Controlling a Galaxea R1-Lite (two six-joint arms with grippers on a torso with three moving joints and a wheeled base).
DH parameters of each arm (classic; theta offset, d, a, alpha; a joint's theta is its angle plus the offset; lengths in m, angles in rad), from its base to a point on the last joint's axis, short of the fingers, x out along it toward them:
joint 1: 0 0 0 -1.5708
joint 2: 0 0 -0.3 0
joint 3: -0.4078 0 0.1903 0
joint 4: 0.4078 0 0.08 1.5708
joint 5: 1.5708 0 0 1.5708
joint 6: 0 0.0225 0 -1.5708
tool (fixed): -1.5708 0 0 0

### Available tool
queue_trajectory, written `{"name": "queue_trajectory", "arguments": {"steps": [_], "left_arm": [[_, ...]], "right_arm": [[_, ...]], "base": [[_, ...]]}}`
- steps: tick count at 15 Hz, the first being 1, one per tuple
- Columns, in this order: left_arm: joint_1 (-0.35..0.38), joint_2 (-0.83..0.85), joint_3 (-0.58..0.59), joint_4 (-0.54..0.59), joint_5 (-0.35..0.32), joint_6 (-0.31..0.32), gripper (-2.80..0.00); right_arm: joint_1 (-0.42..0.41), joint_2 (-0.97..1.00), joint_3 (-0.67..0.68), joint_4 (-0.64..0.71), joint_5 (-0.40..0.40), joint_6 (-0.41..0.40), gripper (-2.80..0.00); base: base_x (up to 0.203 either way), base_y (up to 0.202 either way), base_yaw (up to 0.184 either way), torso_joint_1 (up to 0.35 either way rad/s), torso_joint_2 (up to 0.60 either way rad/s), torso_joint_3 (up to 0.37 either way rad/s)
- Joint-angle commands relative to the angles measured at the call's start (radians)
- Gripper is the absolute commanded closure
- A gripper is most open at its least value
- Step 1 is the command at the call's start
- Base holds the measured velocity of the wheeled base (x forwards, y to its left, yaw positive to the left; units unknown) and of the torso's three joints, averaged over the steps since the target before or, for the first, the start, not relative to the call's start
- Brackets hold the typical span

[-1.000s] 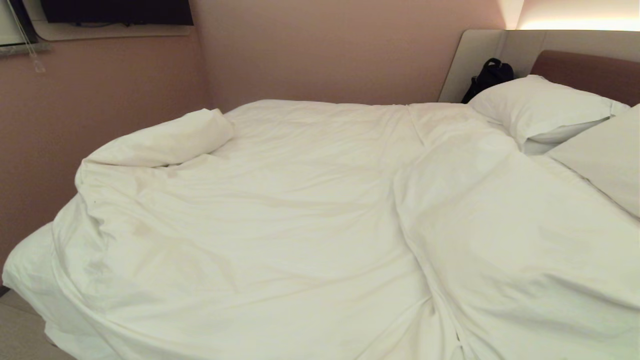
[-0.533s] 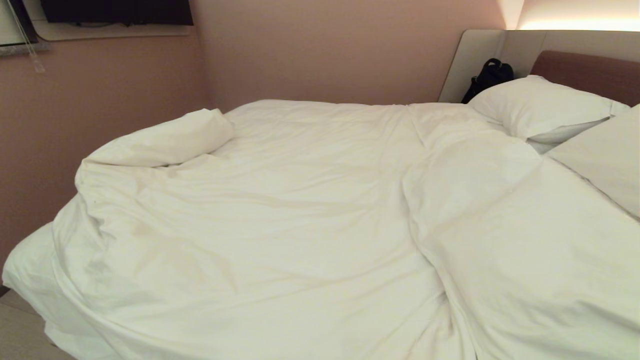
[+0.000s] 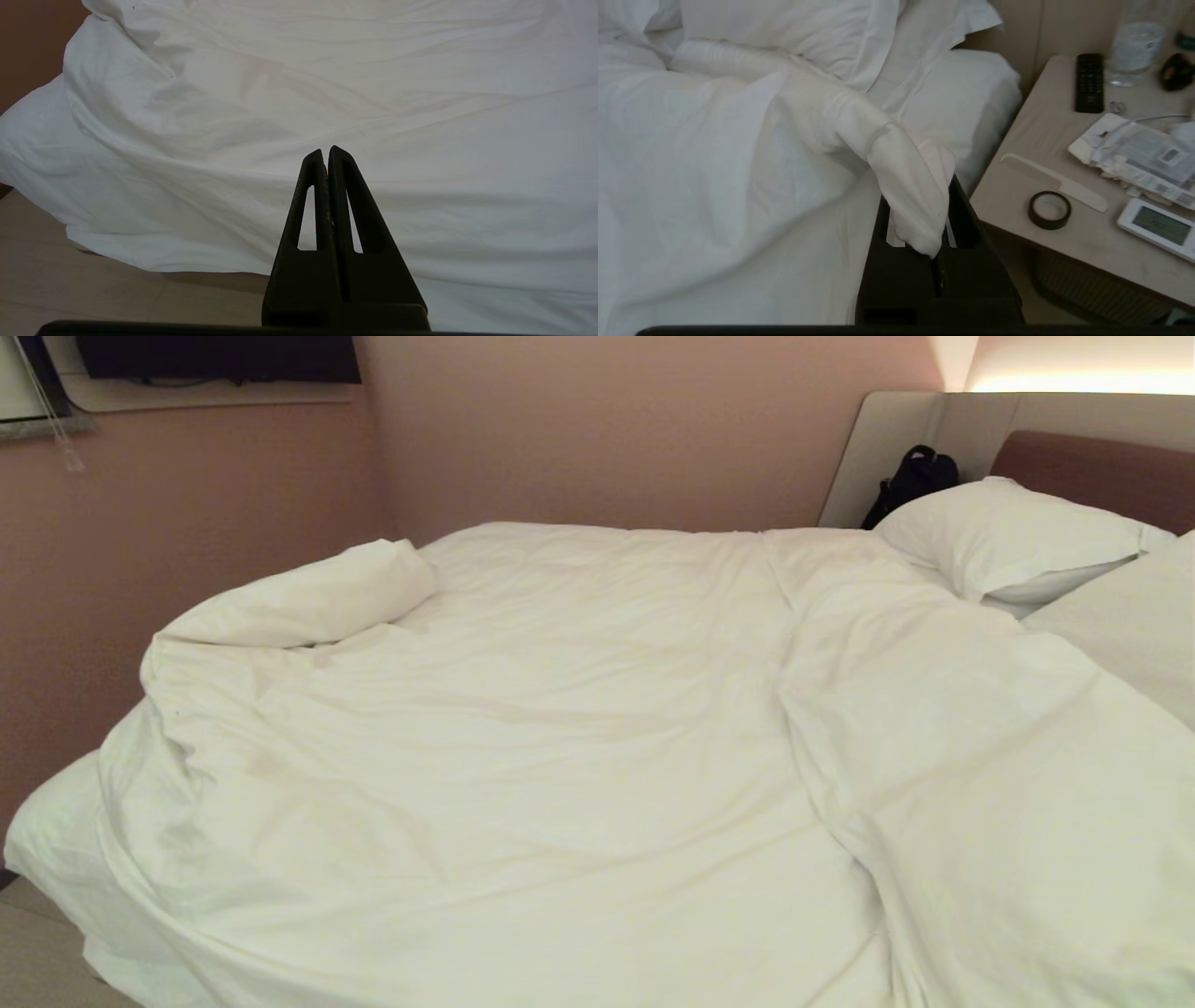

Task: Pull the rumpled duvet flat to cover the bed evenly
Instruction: Flatten the corners of the folded blanket

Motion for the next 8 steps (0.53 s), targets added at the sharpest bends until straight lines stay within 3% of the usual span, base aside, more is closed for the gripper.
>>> {"name": "queue_trajectory", "arguments": {"steps": [1, 8], "left_arm": [[0.0, 0.0, 0.0, 0.0, 0.0, -0.001, 0.0], [0.0, 0.0, 0.0, 0.0, 0.0, 0.0, 0.0]], "right_arm": [[0.0, -0.076, 0.001, 0.038, -0.048, -0.015, 0.0], [0.0, -0.111, 0.059, 0.065, -0.048, -0.066, 0.0]], "base": [[0.0, 0.0, 0.0, 0.0, 0.0, 0.0], [0.0, 0.0, 0.0, 0.0, 0.0, 0.0]]}}
